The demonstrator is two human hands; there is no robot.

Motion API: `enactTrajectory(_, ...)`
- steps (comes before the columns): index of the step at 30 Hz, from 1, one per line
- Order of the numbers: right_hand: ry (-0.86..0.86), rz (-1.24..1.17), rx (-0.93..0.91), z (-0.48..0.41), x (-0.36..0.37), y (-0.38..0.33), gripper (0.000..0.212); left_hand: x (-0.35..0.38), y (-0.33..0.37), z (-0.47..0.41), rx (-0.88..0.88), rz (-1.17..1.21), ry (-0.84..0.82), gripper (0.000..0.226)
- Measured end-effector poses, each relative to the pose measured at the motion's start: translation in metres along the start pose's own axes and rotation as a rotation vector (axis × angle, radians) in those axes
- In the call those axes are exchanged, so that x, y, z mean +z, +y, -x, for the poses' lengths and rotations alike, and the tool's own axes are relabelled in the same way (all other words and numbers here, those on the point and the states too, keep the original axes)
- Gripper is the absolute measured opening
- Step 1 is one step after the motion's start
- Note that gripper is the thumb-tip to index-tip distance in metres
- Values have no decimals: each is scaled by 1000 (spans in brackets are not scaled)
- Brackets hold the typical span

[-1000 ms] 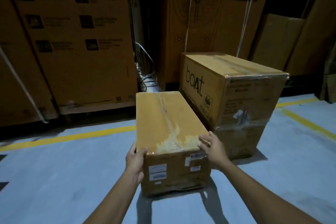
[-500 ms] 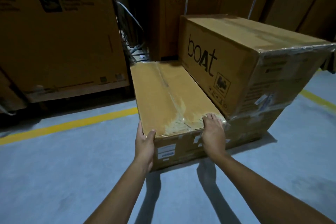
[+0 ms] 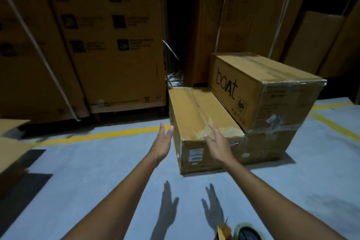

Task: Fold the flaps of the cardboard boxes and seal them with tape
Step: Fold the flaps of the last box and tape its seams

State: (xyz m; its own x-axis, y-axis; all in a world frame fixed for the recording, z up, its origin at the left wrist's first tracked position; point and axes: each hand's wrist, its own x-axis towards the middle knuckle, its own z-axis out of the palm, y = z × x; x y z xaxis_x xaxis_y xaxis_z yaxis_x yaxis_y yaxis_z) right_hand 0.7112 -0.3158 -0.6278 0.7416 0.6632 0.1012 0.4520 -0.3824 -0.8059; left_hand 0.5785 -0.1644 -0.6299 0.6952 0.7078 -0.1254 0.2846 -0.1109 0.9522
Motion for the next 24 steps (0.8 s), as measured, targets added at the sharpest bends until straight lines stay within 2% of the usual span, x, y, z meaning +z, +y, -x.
enactTrajectory(4, -12, -182, -19, 90, 13, -59, 52, -44, 20, 106, 49, 11, 94, 72)
enactTrajectory(10, -63, -337, -83, 209, 18, -148, 40, -111, 36, 251, 107, 35, 351, 68)
enactTrajectory(17, -169, -390, -212, 304, 44, -235, 38, -180, 29, 374, 120, 20, 593, 64)
enactTrajectory(24, -323, -475, -262, 365, 84, -295, 32, -246, 4, 460, 128, 28, 821, 57)
